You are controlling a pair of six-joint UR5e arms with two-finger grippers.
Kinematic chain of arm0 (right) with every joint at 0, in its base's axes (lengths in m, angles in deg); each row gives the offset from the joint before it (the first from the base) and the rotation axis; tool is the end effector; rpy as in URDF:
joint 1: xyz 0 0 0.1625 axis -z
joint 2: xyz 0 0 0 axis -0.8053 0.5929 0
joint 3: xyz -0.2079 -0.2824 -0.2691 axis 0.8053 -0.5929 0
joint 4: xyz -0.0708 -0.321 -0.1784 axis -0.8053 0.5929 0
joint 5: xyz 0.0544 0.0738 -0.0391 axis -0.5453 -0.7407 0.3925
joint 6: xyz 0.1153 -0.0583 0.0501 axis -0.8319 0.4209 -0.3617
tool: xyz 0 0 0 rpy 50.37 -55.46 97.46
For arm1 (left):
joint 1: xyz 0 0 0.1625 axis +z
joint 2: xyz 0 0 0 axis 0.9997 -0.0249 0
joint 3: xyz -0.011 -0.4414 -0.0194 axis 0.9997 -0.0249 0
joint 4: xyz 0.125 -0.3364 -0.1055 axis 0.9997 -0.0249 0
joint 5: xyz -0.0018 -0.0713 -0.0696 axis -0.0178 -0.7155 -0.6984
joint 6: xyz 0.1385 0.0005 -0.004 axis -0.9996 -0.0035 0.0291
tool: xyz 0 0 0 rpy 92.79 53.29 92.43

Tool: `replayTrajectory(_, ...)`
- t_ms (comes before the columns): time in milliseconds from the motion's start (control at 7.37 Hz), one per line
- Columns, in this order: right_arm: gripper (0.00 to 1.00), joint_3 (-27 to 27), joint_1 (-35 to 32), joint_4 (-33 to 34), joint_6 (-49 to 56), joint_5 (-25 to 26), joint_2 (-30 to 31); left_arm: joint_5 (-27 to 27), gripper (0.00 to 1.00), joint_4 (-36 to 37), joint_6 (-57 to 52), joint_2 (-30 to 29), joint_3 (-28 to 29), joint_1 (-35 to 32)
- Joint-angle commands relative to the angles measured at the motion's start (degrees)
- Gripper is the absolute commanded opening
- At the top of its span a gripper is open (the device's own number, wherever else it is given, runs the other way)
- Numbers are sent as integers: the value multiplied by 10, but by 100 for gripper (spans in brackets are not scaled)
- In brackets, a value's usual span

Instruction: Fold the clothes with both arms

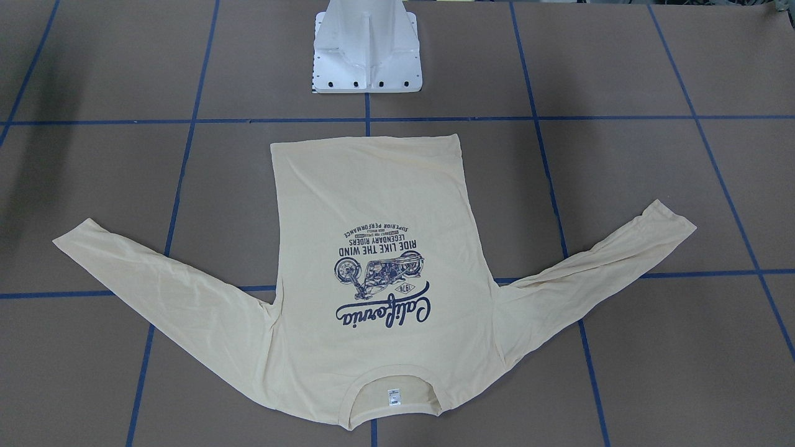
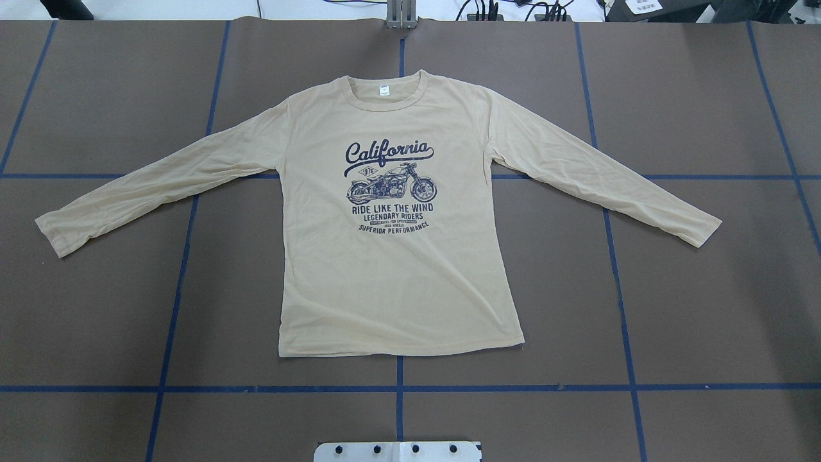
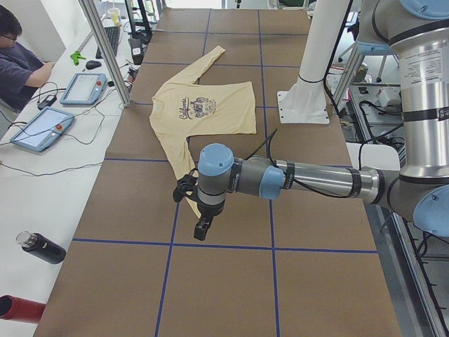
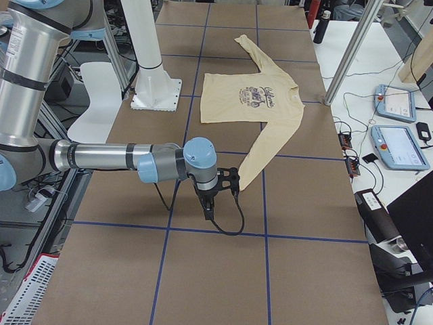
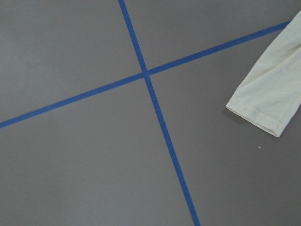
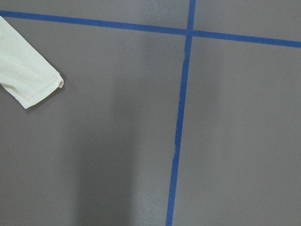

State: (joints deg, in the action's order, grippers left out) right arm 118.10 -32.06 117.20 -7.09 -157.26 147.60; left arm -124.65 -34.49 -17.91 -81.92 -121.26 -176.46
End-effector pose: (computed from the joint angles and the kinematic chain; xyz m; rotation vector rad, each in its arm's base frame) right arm 0.0133 -0.3151 0.6506 0.1125 -0.7781 -0.0726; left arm -0.0356 -0.3907 0.6474 0.2713 0.6268 0.2829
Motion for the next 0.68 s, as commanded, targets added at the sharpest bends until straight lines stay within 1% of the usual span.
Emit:
replayTrajectory(0, 100, 4, 0, -2, 0, -9, -4, -19, 100, -29, 10, -1, -3, -2)
replayTrajectory(136, 100, 7, 0, -2, 0, -13, -10, -17, 100, -27, 10, -10, -6, -1)
replayTrajectory(271, 100, 7, 0, -2, -1, -12, -40, -16, 100, -30, 10, -18, -10, -1)
replayTrajectory(407, 100, 7, 0, -2, -1, -12, -69, -13, 100, -64, 11, -33, -22, 0)
replayTrajectory(543, 100, 7, 0, -2, -2, -10, -89, -11, 100, -110, 13, -91, -15, 0)
